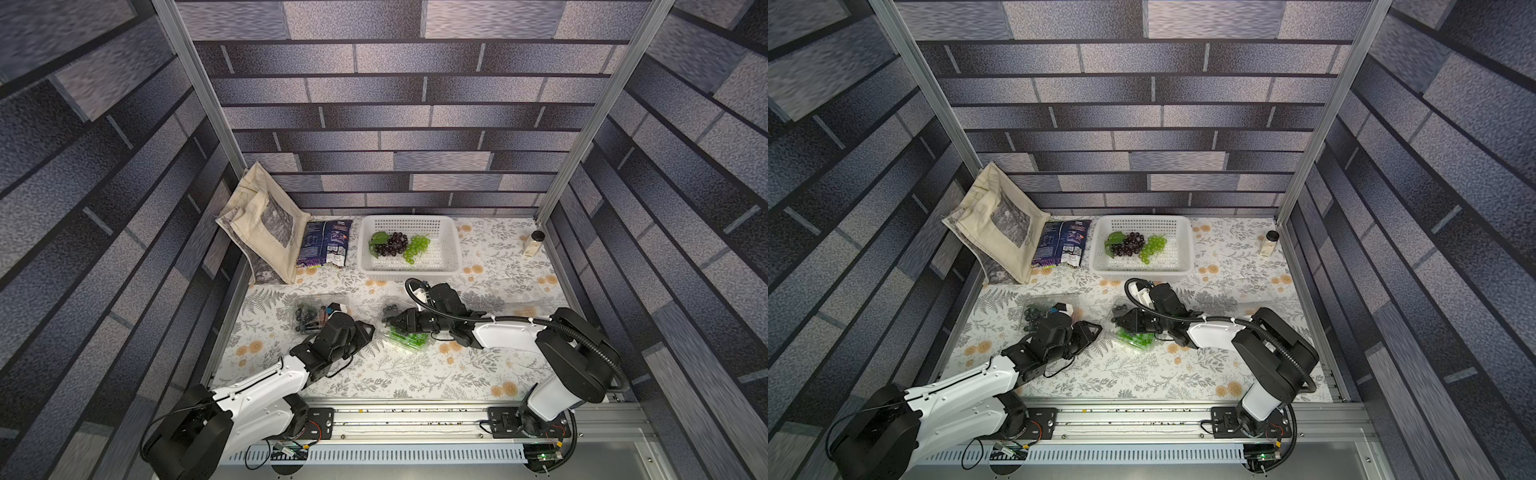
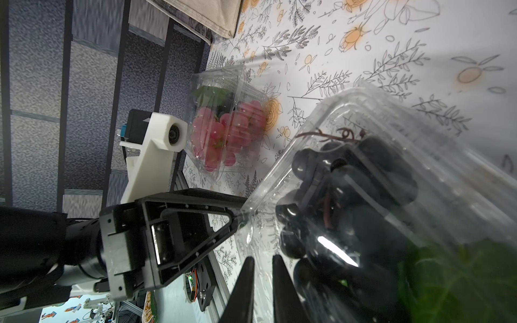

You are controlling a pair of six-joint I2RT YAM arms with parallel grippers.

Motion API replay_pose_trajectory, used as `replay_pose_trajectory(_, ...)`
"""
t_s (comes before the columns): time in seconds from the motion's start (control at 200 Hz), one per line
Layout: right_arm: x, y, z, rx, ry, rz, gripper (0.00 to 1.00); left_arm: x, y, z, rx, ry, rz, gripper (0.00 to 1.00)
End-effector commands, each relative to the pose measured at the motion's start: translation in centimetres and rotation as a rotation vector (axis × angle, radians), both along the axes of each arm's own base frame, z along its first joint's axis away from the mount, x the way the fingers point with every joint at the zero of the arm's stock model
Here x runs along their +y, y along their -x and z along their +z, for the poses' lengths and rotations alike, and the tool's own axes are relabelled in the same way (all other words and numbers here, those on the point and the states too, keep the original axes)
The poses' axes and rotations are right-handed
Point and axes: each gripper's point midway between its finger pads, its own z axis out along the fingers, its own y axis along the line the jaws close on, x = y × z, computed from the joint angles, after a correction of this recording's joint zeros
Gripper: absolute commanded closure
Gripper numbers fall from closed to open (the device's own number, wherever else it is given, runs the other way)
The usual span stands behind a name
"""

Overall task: Pack grapes into containers
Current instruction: Close the packing box at the center of the board.

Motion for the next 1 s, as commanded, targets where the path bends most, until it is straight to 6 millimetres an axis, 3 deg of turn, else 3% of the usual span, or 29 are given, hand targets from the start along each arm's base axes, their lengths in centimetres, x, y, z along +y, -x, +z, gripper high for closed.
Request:
replay_pose_trajectory(0.0, -0.2, 0.9, -1.6, 0.037, 0.030, 0.011, 0.85, -0.1, -0.3, -0.1, 0.003, -0.009, 0.007, 0.61)
replay_pose_trajectory(0.997, -0.3, 1.1, -2.5, 0.064, 0.033, 0.008, 0.89, -0.5, -0.6, -1.0, 0.000, 0.059, 0.083, 0.77)
